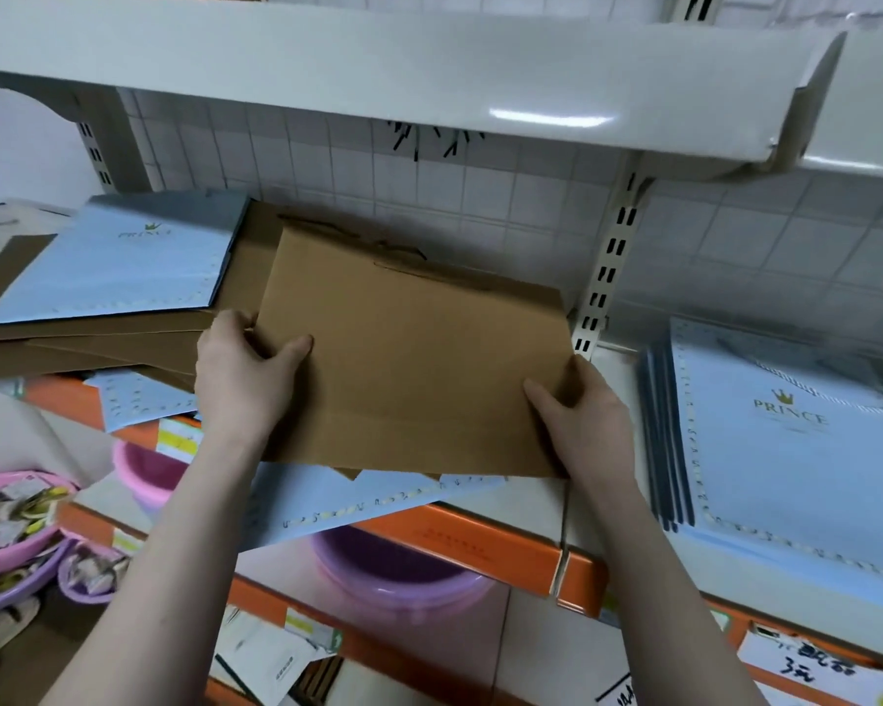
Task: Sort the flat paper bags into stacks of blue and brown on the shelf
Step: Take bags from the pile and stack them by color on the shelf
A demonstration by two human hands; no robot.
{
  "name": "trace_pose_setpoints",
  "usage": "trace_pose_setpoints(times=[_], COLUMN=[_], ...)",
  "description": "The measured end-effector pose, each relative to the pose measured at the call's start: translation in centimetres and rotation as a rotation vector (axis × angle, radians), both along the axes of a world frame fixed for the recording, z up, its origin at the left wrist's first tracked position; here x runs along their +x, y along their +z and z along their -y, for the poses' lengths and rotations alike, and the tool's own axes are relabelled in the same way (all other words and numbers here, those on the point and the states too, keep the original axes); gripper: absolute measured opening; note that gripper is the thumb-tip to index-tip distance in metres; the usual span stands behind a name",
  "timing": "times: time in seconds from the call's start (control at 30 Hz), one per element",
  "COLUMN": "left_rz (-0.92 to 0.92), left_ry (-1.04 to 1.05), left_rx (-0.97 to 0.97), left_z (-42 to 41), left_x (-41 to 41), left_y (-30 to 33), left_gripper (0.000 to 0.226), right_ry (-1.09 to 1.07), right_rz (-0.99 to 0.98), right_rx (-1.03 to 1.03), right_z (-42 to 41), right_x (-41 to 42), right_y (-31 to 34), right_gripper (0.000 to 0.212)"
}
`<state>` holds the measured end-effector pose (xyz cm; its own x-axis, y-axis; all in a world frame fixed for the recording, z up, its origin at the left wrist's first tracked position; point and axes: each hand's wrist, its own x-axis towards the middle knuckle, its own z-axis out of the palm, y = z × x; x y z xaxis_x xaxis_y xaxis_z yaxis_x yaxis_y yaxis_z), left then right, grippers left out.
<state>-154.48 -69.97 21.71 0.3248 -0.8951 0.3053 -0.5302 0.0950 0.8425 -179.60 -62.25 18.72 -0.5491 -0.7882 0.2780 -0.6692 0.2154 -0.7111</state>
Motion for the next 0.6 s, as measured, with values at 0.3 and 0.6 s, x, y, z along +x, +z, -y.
trace_pose_setpoints(times=[0.3, 0.6], left_rz=[0.253, 0.315], left_ry=[-0.023, -0.045], left_rx=[0.071, 0.056], left_z=[-4.4, -17.1], left_x=[-1.2, -12.1], left_y=[0.0, 0.3], left_gripper=[0.057, 0.082], right_ry=[-0.092, -0.139], right_rz=[-0.221, -0.311], right_rx=[0.054, 0.196], right_z=[-4.8, -19.0], right_x=[-0.3, -8.4], right_y=[2.7, 3.2], right_gripper=[0.062, 0.071])
